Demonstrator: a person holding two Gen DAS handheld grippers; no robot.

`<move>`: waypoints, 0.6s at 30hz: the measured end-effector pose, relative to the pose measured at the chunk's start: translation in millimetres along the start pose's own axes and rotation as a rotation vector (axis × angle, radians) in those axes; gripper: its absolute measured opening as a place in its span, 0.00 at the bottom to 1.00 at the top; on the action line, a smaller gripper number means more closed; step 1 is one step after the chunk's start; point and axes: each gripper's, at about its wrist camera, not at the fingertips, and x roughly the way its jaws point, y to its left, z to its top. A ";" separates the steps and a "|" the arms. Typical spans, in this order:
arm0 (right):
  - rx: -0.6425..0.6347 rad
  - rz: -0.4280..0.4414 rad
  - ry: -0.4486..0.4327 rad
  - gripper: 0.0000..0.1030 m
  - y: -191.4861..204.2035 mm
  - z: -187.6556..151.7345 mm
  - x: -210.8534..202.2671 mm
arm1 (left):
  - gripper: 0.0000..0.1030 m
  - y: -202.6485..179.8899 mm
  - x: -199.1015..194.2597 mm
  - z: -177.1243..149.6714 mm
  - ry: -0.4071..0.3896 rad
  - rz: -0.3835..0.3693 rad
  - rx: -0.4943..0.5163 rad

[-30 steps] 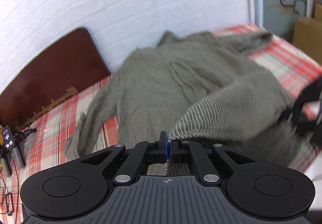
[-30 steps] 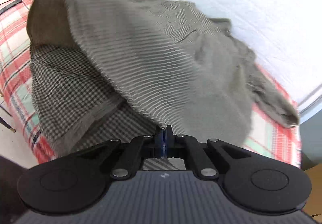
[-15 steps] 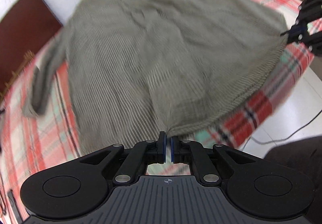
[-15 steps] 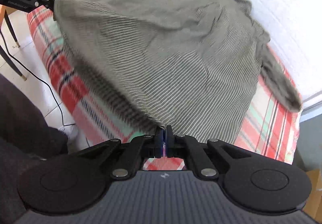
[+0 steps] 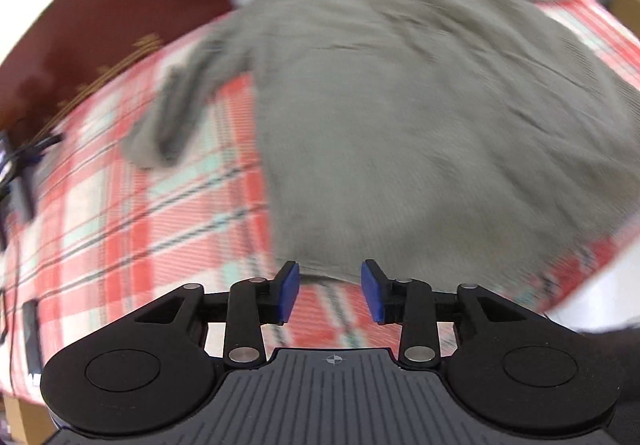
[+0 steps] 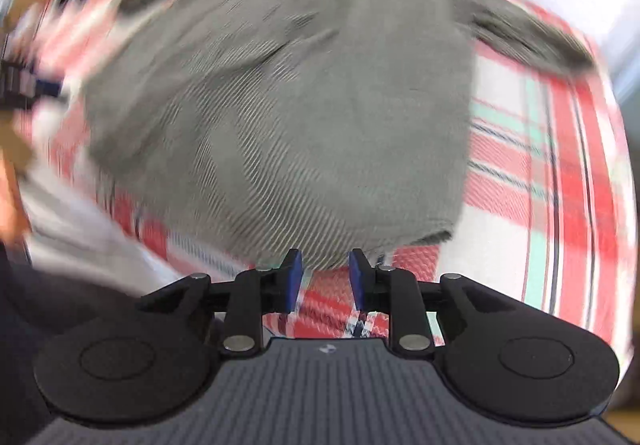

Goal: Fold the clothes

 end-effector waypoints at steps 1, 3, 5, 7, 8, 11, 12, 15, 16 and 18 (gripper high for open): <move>0.076 0.006 -0.019 0.29 -9.3 1.4 -2.7 | 0.52 7.4 5.0 2.4 0.004 0.019 -0.030; 0.209 0.011 -0.052 0.29 -26.9 4.4 -5.7 | 0.52 21.3 17.1 7.8 0.020 0.030 -0.099; 0.297 -0.004 -0.077 0.30 -40.5 7.0 -5.4 | 0.52 29.7 29.3 15.0 0.044 0.023 -0.161; 0.362 -0.028 -0.091 0.38 -51.9 8.6 -3.0 | 0.52 33.9 39.6 21.6 0.061 0.005 -0.196; 0.385 -0.041 -0.095 0.40 -56.7 8.6 -1.2 | 0.52 34.1 44.0 24.3 0.064 -0.005 -0.201; 0.451 -0.065 -0.090 0.40 -74.2 7.4 5.2 | 0.52 32.5 58.8 30.3 0.104 -0.016 -0.200; 0.473 -0.067 -0.086 0.40 -80.5 7.2 8.6 | 0.52 31.5 63.6 31.5 0.118 -0.019 -0.198; 0.551 -0.055 -0.076 0.40 -94.4 5.5 20.5 | 0.52 28.8 71.8 28.9 0.143 -0.026 -0.208; 0.580 -0.043 -0.072 0.40 -98.6 4.9 24.3 | 0.34 28.9 72.9 27.2 0.149 -0.032 -0.218; 0.618 -0.029 -0.064 0.40 -104.0 4.2 31.8 | 0.01 33.0 70.2 24.2 0.150 -0.058 -0.257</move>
